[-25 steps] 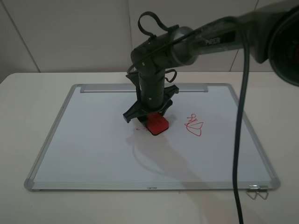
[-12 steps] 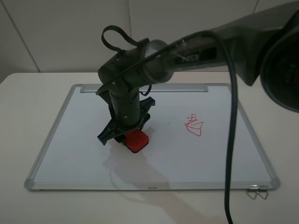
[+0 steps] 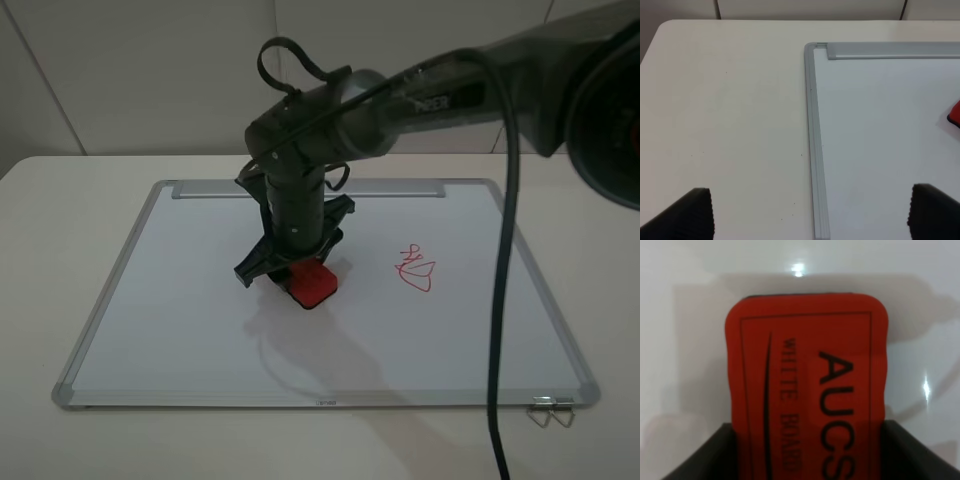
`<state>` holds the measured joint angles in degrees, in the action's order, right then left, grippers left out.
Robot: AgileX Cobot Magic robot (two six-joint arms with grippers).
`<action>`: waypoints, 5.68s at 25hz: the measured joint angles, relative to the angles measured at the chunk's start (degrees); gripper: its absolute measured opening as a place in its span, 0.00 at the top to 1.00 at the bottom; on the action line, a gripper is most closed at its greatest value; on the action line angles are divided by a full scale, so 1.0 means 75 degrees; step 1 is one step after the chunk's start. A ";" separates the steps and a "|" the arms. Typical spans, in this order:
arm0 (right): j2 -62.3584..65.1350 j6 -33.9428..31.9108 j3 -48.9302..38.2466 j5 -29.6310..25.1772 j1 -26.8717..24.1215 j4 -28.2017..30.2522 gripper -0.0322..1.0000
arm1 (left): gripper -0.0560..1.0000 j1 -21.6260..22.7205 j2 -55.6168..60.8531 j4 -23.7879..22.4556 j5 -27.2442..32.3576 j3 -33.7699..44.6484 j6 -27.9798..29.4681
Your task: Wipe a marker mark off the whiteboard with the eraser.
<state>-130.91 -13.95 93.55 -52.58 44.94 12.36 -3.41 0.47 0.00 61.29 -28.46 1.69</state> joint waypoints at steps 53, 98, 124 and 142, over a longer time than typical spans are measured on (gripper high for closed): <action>0.3190 -0.0661 -0.2691 -0.0030 -0.2695 -0.0475 0.50 | 0.21 0.0000 0.0000 0.0000 0.0000 0.0000 0.0000; 0.7169 -0.1796 -0.7158 0.2615 -0.3814 0.0596 0.17 | 0.21 0.0000 0.0000 0.0000 0.0000 0.0000 0.0000; 1.6728 0.1218 -0.6775 -0.2239 -0.5991 -0.1805 0.17 | 0.21 0.0000 0.0000 0.0000 0.0000 0.0000 0.0000; 1.7479 0.1513 -0.8529 -0.1104 -0.5991 -0.1741 0.17 | 0.21 0.0000 0.0000 0.0000 0.0000 0.0000 0.0000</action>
<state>0.18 -2.61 29.58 -60.86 0.01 -0.69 -3.41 0.47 0.00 61.29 -28.46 1.69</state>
